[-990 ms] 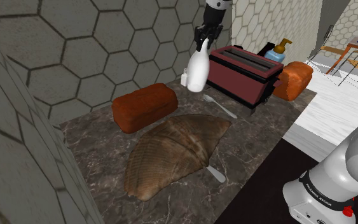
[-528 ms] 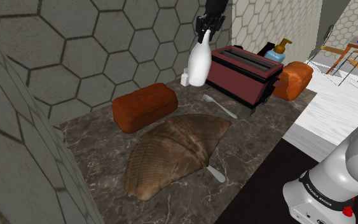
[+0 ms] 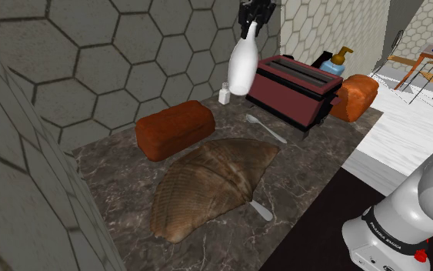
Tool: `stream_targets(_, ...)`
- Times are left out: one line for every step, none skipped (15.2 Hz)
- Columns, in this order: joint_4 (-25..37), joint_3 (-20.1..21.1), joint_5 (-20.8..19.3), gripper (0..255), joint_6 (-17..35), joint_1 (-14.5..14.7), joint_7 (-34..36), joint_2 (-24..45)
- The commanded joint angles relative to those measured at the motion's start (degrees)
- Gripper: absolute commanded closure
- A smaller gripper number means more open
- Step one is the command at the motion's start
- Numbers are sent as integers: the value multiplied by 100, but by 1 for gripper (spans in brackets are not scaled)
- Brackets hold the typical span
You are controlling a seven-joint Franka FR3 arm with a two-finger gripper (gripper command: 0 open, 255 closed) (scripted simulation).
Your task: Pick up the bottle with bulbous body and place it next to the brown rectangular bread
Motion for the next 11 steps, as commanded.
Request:
stream_targets(205, 0, 1, 255, -164, 0, -6, 39)
stream_targets(309, 0, 1, 255, -247, 0, -8, 59)
stream_targets(415, 0, 1, 255, -332, 1, -9, 81)
stream_targets(523, 1, 0, 255, -417, 1, -11, 104)
stream_targets(635, 1, 0, 255, -504, 2, -13, 129)
stream_targets(749, 1, 0, 255, -591, 2, -14, 157)
stream_targets(867, 2, -1, 255, -679, 3, -16, 186)
stream_targets(988, 2, -1, 255, -769, 4, -18, 217)
stream_targets(1112, 2, -2, 255, -859, 4, -20, 251)
stream_targets(1241, 3, -2, 255, -951, 5, -21, 287)
stream_targets(1373, 3, -3, 255, -1045, 6, -23, 326)
